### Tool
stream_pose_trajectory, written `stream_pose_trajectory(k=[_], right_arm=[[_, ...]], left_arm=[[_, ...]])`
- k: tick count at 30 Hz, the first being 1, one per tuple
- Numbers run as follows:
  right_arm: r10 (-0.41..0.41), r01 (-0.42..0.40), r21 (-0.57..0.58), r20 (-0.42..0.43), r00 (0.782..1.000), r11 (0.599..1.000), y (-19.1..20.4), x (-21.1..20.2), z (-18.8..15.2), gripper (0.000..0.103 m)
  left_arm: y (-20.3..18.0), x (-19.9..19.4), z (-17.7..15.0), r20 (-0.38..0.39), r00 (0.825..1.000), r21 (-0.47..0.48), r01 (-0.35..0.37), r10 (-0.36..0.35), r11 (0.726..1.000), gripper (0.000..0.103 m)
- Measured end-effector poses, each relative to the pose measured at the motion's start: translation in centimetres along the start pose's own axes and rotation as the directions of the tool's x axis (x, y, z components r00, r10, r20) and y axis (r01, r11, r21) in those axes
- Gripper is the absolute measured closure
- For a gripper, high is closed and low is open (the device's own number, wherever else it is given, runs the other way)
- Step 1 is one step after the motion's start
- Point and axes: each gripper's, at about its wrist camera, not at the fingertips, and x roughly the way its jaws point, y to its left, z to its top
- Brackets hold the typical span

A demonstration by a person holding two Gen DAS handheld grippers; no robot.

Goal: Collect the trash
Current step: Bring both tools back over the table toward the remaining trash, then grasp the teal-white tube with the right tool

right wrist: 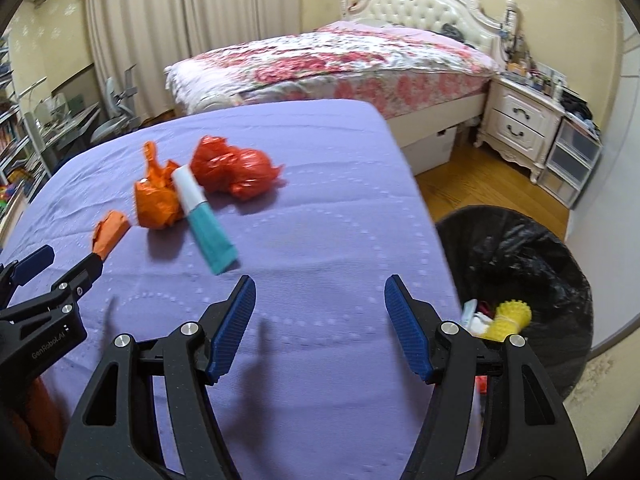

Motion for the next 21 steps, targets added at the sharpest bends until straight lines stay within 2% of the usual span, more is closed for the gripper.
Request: stream_pose_trajectory(k=[7, 13, 16, 21], right_arm=[[0.037, -0.039, -0.058, -0.032, 0.999, 0.998, 3.3, 1.7, 1.0, 0.038], [0.039, -0.042, -0.087, -0.038, 0.999, 0.995, 4.9, 2.9, 2.0, 0.039], [0.041, -0.045, -0.095, -0.047, 0.998, 0.994, 5.5, 3.5, 2.4, 0.046], [0.045, -0.051, -0.103, -0.053, 0.998, 0.993, 5.9, 4.1, 3.1, 0.053]], left_arm=[[2.9, 0.9, 0.0, -0.023, 1.0, -0.047, -0.005, 0.004, 0.999, 0.025], [3.5, 1.4, 0.0, -0.042, 0.999, -0.061, 0.006, -0.008, 0.998, 0.025], [3.8, 1.5, 0.0, -0.046, 0.999, -0.064, 0.01, -0.013, 0.998, 0.025], [3.7, 1.8, 0.4, -0.046, 0.999, -0.06, 0.005, -0.007, 0.998, 0.025]])
